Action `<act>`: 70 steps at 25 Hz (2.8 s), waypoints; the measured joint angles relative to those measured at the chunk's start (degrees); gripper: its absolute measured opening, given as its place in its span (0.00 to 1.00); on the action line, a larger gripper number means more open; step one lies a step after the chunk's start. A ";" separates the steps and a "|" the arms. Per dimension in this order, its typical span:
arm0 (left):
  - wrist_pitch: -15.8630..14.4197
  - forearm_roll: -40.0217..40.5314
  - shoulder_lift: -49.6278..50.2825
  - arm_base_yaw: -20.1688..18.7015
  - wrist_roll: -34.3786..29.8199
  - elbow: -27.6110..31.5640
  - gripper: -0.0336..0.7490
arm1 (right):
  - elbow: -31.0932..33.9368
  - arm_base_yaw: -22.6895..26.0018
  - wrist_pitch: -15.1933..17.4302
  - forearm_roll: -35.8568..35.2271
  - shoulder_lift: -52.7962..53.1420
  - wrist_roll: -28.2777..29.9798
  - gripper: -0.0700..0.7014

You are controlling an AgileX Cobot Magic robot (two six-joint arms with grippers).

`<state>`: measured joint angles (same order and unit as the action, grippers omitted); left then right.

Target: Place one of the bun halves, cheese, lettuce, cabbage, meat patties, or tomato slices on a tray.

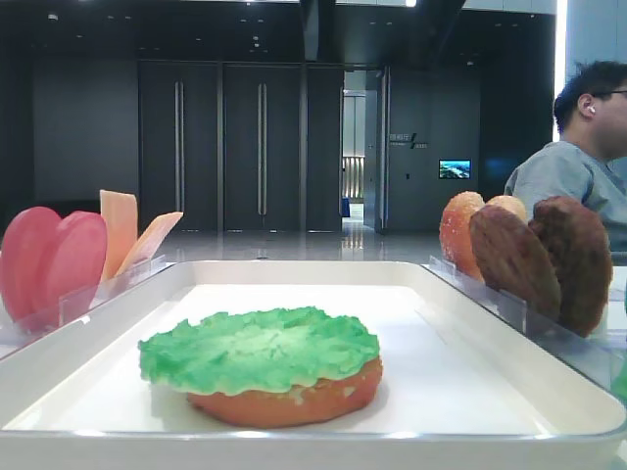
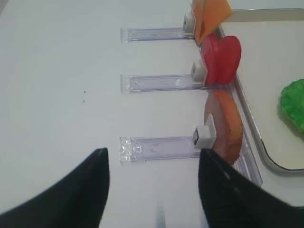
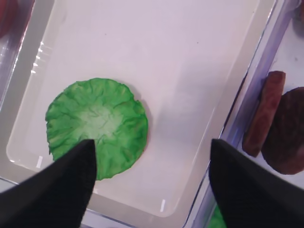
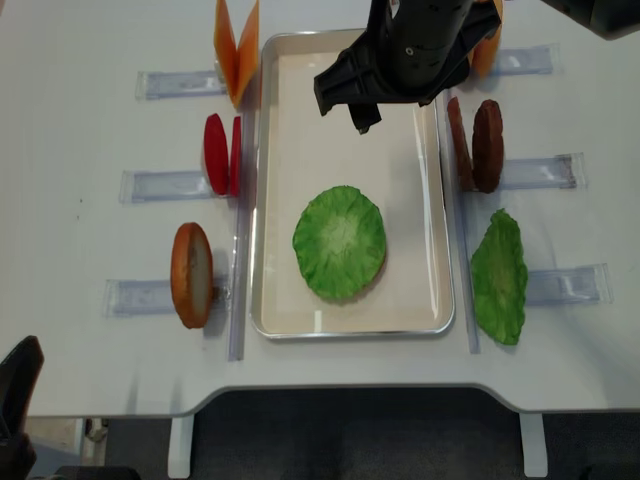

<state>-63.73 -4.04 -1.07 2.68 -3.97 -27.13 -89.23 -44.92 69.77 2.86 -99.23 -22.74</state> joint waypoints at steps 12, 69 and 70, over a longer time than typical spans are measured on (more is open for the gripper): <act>0.07 0.00 0.00 0.00 -0.01 0.00 0.62 | 0.00 14.53 0.05 1.31 2.84 7.17 0.72; 0.07 0.00 0.00 0.00 -0.01 0.00 0.62 | 39.04 51.54 0.37 -5.78 64.44 23.10 0.72; 0.07 0.00 0.00 0.00 -0.01 0.00 0.62 | 39.94 51.54 0.37 -5.78 66.18 23.10 0.72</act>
<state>-63.66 -4.04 -1.07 2.68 -3.98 -27.13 -49.29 6.63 70.15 -2.92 -33.05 0.36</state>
